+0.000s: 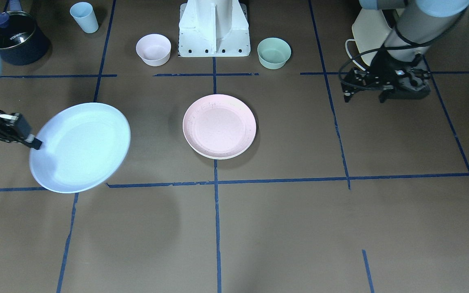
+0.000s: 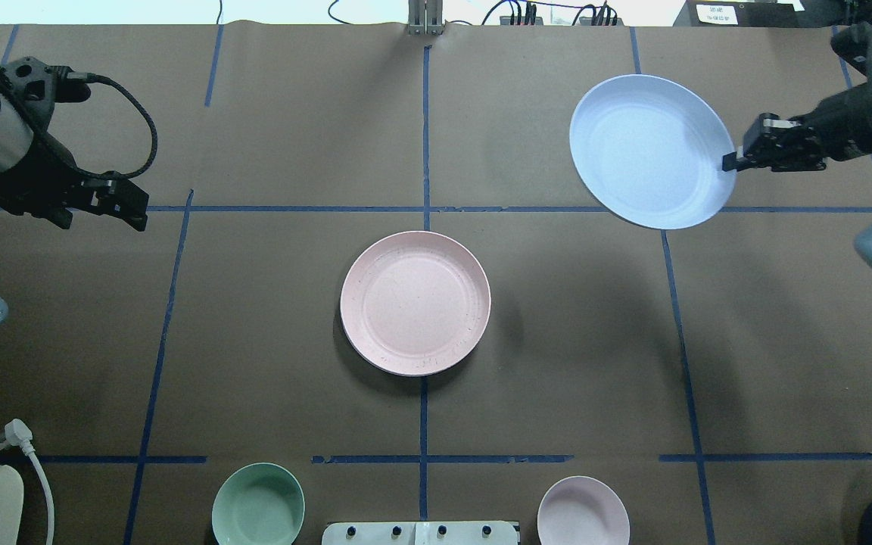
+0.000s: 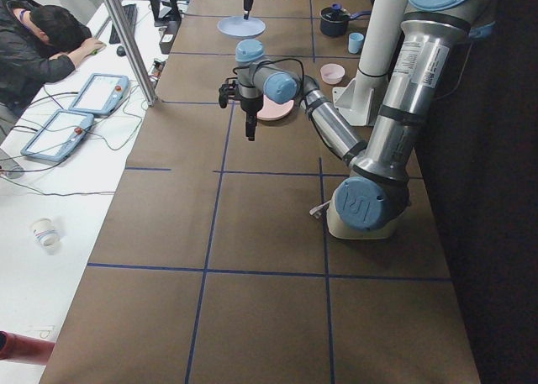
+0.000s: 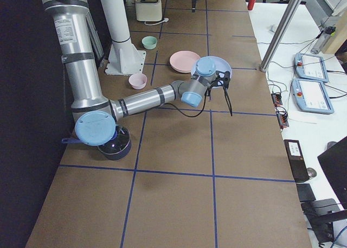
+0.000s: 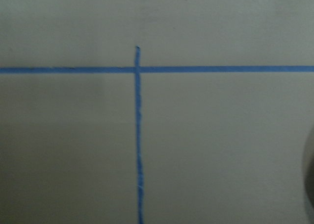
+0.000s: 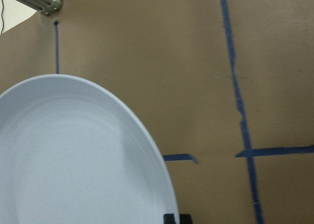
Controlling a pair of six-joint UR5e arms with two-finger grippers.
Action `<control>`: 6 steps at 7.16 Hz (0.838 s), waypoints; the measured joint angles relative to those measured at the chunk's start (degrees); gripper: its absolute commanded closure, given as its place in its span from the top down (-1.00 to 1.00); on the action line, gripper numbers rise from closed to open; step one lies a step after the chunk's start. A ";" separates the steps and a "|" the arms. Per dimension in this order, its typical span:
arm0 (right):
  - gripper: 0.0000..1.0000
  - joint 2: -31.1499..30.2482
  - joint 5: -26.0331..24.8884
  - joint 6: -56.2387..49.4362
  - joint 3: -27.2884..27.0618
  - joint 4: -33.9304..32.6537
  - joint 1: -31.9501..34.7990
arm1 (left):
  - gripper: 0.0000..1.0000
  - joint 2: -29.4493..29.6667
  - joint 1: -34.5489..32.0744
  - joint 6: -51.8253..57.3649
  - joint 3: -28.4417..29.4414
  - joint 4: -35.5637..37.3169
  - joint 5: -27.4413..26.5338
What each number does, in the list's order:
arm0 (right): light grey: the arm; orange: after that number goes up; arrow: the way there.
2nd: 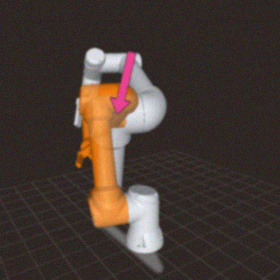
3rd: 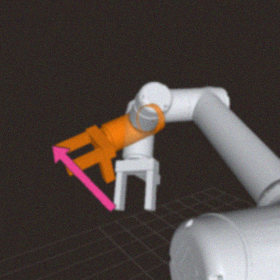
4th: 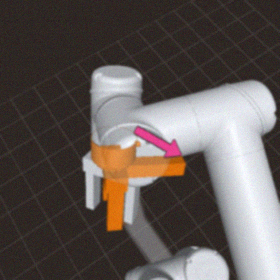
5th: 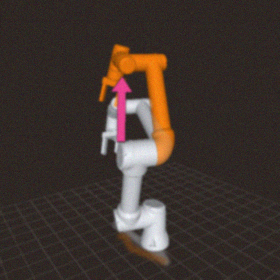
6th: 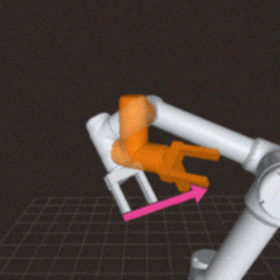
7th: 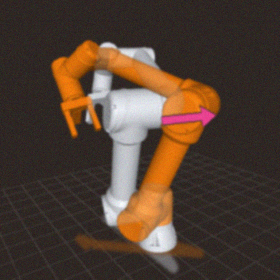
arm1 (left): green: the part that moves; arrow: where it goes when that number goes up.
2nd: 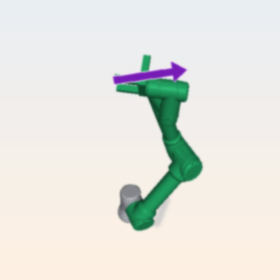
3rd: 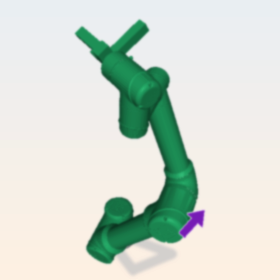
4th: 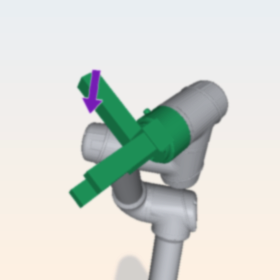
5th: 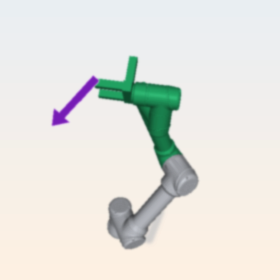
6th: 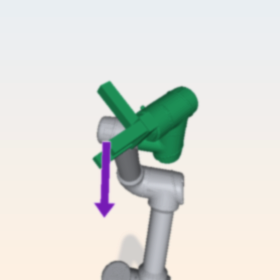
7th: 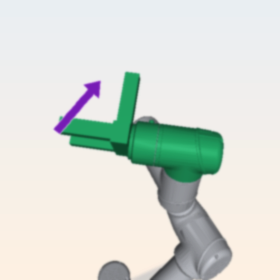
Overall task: Stack three plates with pink and blue
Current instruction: 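Carry the light blue plate with the right gripper onto the pink plate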
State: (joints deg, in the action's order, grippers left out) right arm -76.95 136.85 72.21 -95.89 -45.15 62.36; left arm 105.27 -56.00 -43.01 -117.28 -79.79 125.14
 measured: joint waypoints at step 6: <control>-0.98 10.92 -27.10 7.00 -5.01 -15.00 -26.99 | 1.00 -2.56 -10.46 17.59 7.44 -0.56 6.12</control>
State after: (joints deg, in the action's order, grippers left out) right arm -66.03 109.75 79.20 -100.90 -60.14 35.37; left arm 102.71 -66.46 -25.42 -109.84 -80.35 131.26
